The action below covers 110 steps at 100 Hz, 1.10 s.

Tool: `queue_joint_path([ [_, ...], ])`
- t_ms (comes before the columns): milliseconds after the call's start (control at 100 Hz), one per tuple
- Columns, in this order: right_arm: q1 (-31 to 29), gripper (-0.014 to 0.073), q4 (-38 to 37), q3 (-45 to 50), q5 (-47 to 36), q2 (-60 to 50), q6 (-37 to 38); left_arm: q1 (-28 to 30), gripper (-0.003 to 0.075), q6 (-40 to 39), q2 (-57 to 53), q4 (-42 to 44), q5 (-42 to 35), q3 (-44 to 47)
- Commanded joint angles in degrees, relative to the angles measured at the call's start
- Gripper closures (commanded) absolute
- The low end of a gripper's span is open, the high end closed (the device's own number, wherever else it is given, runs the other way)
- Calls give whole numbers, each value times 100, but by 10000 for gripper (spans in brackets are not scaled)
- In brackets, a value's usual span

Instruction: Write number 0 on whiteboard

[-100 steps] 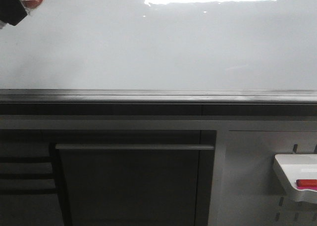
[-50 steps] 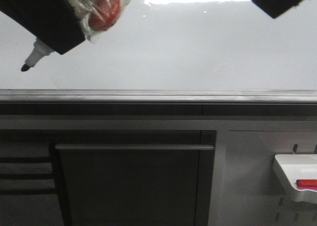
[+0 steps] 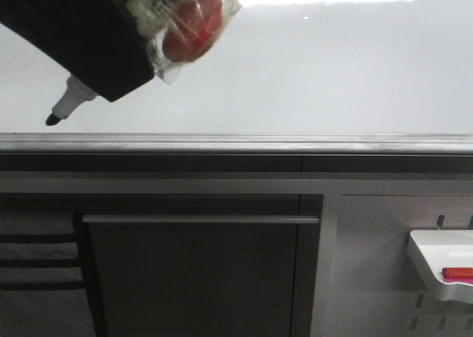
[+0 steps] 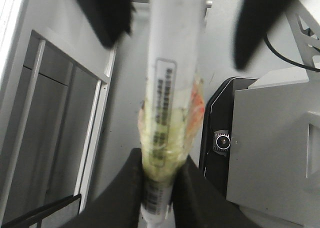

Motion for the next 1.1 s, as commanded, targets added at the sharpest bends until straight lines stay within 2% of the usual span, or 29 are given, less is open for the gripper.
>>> queue_joint_path([
  [0,79,274,103,-307,-111,-69,-96,-45,740,13,-106,-98,-182,-208],
  [240,79,288,30,-323,-238,-41,-96,-45,740,13,-106,-98,-159,-208],
  [510,79,424,-28,-323,-196,-41,-96,-45,740,13,-106,-98,-159,-208],
  [820,79,438,-28,-323,-8,-41,-96,-45,741,13,-106,-98,-159,-208],
  [1090,79,585,-28,-323,18,-41,-96,-45,740,13,-106,-98,-159,-208],
])
